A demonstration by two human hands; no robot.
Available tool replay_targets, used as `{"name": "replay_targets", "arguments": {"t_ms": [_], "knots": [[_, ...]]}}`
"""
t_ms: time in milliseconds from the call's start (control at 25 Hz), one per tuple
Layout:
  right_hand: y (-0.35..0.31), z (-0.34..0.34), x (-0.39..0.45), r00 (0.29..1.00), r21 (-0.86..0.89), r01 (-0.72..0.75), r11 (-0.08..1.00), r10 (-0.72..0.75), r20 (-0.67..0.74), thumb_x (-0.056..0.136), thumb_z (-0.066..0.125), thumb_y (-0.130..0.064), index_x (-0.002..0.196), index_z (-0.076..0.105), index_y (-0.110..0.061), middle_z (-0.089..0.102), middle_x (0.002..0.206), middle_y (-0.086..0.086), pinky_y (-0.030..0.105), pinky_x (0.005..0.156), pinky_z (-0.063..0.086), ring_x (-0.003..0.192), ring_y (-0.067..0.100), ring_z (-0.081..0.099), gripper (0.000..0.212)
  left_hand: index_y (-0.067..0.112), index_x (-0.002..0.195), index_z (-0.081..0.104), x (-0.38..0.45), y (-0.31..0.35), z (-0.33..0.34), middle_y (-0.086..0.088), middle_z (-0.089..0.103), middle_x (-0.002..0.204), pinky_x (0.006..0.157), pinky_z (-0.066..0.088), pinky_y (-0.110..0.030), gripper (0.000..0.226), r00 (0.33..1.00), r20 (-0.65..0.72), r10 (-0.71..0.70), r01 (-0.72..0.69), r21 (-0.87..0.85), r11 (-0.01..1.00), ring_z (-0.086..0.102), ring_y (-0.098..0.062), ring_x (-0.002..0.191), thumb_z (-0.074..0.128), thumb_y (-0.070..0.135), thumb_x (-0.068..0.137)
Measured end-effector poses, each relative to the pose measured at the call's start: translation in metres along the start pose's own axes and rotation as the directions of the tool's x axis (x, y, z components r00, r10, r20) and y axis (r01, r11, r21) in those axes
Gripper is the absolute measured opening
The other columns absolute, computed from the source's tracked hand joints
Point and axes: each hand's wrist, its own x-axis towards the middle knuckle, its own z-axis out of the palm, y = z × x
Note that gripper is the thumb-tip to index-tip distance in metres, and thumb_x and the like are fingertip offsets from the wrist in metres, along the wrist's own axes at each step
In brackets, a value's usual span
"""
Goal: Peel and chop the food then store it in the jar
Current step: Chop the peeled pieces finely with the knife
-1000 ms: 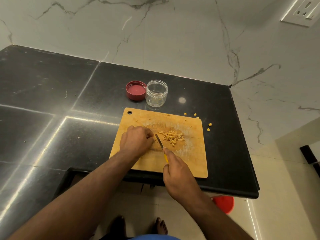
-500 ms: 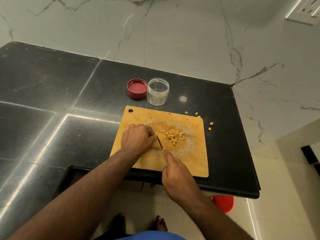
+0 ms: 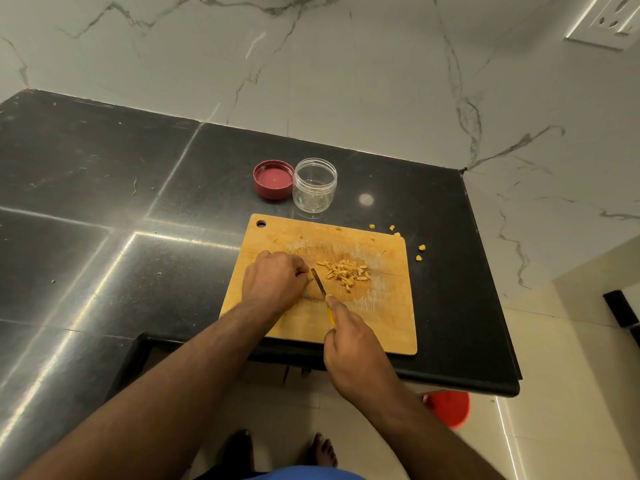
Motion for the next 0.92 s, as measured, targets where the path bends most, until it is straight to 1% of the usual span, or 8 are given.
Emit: {"name": "replay_targets", "arguments": {"t_ms": [120, 320, 520, 600, 680, 720, 840, 920], "knots": [[-0.001, 0.002, 0.008, 1.000, -0.029, 0.006, 1.000, -0.006, 0.007, 0.103, 0.035, -0.018, 0.154, 0.024, -0.022, 0.047, 0.143, 0.002, 0.028, 0.101, 0.043, 0.123, 0.014, 0.048, 0.053, 0.029, 0.107, 0.076, 0.001, 0.000, 0.001, 0.007, 0.072, 0.099, 0.082, 0.054, -0.041, 0.021, 1.000, 0.006, -0.013, 0.013, -0.015, 1.000, 0.054, -0.018, 0.101, 0.062, 0.038, 0.093], [-0.003, 0.002, 0.017, 0.999, -0.058, 0.012, 0.998, -0.010, 0.036, 0.102, 0.035, -0.017, 0.154, 0.025, -0.018, 0.045, 0.147, 0.005, 0.026, 0.105, 0.038, 0.129, 0.016, 0.045, 0.053, 0.029, 0.105, 0.076, 0.002, 0.001, 0.000, 0.008, 0.072, 0.099, 0.080, 0.053, -0.038, 0.020, 1.000, 0.007, -0.008, 0.008, -0.016, 1.000, 0.053, -0.016, 0.101, 0.062, 0.037, 0.093], [0.000, 0.001, -0.006, 0.999, -0.028, -0.010, 1.000, 0.012, 0.047, 0.103, 0.034, -0.019, 0.155, 0.022, -0.023, 0.044, 0.146, 0.001, 0.025, 0.104, 0.040, 0.127, 0.012, 0.045, 0.054, 0.028, 0.104, 0.076, 0.002, 0.001, -0.001, 0.008, 0.071, 0.099, 0.080, 0.053, -0.036, 0.020, 1.000, 0.013, -0.016, 0.016, -0.032, 0.999, 0.053, -0.015, 0.101, 0.063, 0.038, 0.093], [0.004, -0.001, -0.016, 1.000, -0.026, -0.015, 1.000, 0.016, 0.027, 0.103, 0.035, -0.020, 0.155, 0.022, -0.025, 0.047, 0.141, 0.000, 0.022, 0.098, 0.042, 0.118, 0.009, 0.049, 0.053, 0.027, 0.107, 0.076, 0.002, 0.002, -0.002, 0.008, 0.071, 0.101, 0.082, 0.053, -0.037, 0.021, 1.000, 0.020, -0.015, 0.016, -0.030, 0.999, 0.053, -0.015, 0.103, 0.063, 0.036, 0.094], [0.007, -0.005, -0.016, 0.999, -0.035, -0.002, 0.999, 0.001, -0.040, 0.103, 0.036, -0.019, 0.154, 0.025, -0.025, 0.051, 0.133, -0.002, 0.020, 0.091, 0.044, 0.106, 0.009, 0.051, 0.052, 0.027, 0.112, 0.074, 0.001, 0.002, -0.003, 0.007, 0.072, 0.105, 0.084, 0.054, -0.038, 0.022, 1.000, 0.020, 0.000, 0.001, -0.019, 1.000, 0.053, -0.016, 0.106, 0.063, 0.035, 0.094], [0.007, -0.007, -0.015, 0.998, -0.029, -0.001, 1.000, -0.001, -0.064, 0.103, 0.036, -0.019, 0.154, 0.025, -0.025, 0.050, 0.134, -0.002, 0.020, 0.091, 0.044, 0.106, 0.008, 0.051, 0.052, 0.027, 0.114, 0.074, 0.000, 0.002, -0.003, 0.007, 0.072, 0.108, 0.085, 0.053, -0.038, 0.024, 1.000, 0.021, 0.005, -0.005, -0.013, 1.000, 0.053, -0.016, 0.107, 0.062, 0.034, 0.095], [0.004, -0.008, -0.011, 1.000, 0.006, -0.007, 1.000, 0.008, -0.027, 0.103, 0.036, -0.019, 0.155, 0.024, -0.025, 0.046, 0.143, -0.003, 0.018, 0.099, 0.038, 0.122, 0.006, 0.046, 0.053, 0.027, 0.119, 0.072, -0.001, 0.000, -0.003, 0.007, 0.071, 0.111, 0.086, 0.053, -0.038, 0.026, 1.000, 0.018, 0.003, -0.003, -0.009, 1.000, 0.052, -0.016, 0.109, 0.061, 0.033, 0.096], [0.001, -0.004, -0.007, 1.000, 0.009, 0.003, 1.000, -0.003, 0.002, 0.103, 0.035, -0.020, 0.155, 0.023, -0.025, 0.045, 0.145, -0.002, 0.020, 0.101, 0.038, 0.125, 0.008, 0.045, 0.053, 0.027, 0.116, 0.073, -0.001, 0.000, -0.003, 0.007, 0.072, 0.108, 0.085, 0.053, -0.039, 0.025, 1.000, 0.016, -0.007, 0.007, -0.016, 1.000, 0.052, -0.016, 0.107, 0.061, 0.033, 0.095]]}}
